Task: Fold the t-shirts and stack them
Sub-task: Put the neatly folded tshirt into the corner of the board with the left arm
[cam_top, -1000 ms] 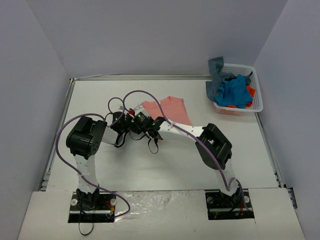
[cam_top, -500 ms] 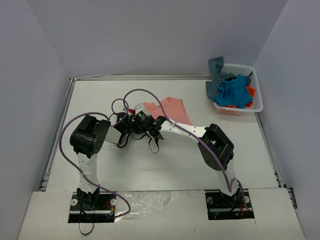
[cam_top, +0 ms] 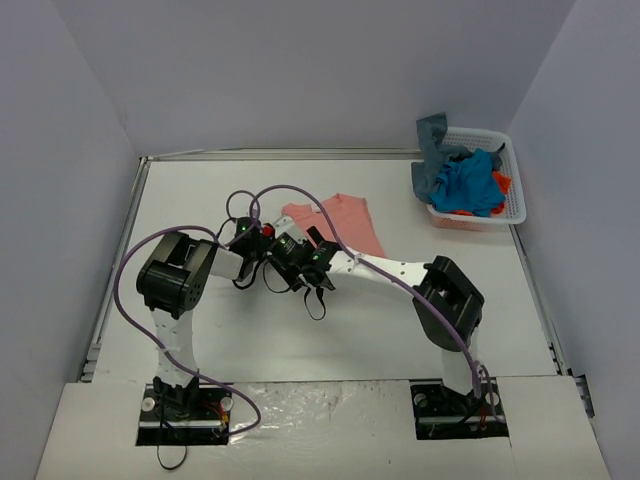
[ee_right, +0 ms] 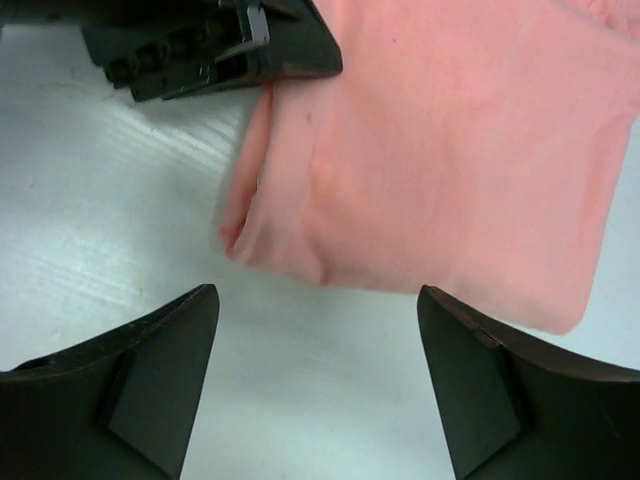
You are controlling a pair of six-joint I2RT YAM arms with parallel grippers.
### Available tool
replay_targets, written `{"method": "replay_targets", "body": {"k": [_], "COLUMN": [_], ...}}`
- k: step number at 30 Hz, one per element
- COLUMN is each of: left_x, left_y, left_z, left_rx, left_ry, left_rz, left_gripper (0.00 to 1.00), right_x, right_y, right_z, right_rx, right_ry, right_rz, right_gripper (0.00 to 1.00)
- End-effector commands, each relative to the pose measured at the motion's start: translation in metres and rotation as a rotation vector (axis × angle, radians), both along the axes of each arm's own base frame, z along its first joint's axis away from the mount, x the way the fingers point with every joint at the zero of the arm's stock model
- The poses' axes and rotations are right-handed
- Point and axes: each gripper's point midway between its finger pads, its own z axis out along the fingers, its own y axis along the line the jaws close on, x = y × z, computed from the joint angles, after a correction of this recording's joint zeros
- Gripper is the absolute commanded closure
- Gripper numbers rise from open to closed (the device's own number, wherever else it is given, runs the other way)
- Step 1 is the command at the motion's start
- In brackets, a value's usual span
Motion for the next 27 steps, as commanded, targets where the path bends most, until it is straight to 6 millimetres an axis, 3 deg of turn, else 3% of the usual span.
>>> {"method": "replay_targets", "body": {"k": [1, 5, 8, 16, 20, 27], "left_x": [-0.01, -0.01, -0.007, 0.004, 0.016, 0.03], "left_y": [0.014, 0.014, 0.015, 0.034, 0.043, 0.078], "left_z": [-0.025, -0.025, -0.024, -0.016, -0.008, -0.001], "left_rx": [0.138, 0.173, 0.213, 0.414, 0.407, 0.434], "left_ry": [0.075, 0.086, 0.084, 0.099, 0.078, 0.124], "left_rz": [-0.001, -0.027, -0.055, -0.125, -0.119, -0.106], "left_gripper": [0.9, 0.9, 0.9, 0.9, 0.89, 0.89], "right_x": [-0.009, -0.016, -0.014, -0.007, -0.003, 0.005], "right_y": [-0.017, -0.026, -0.039, -0.061, -0.07, -0.085], "right_z": [0.041, 0.076, 0.09, 0.085, 0.077, 0.067], "right_rx": [0.055, 0.126, 0.115, 0.079, 0.063, 0.069], "right_ry": [-0.057, -0.091, -0.12, -0.119, -0.111, -0.095], "right_rz": [-0.059, -0.08, -0.109, -0.164, -0.182, -0.199], "right_gripper": [0.23, 0.21, 0.18, 0.18, 0.17, 0.17]}}
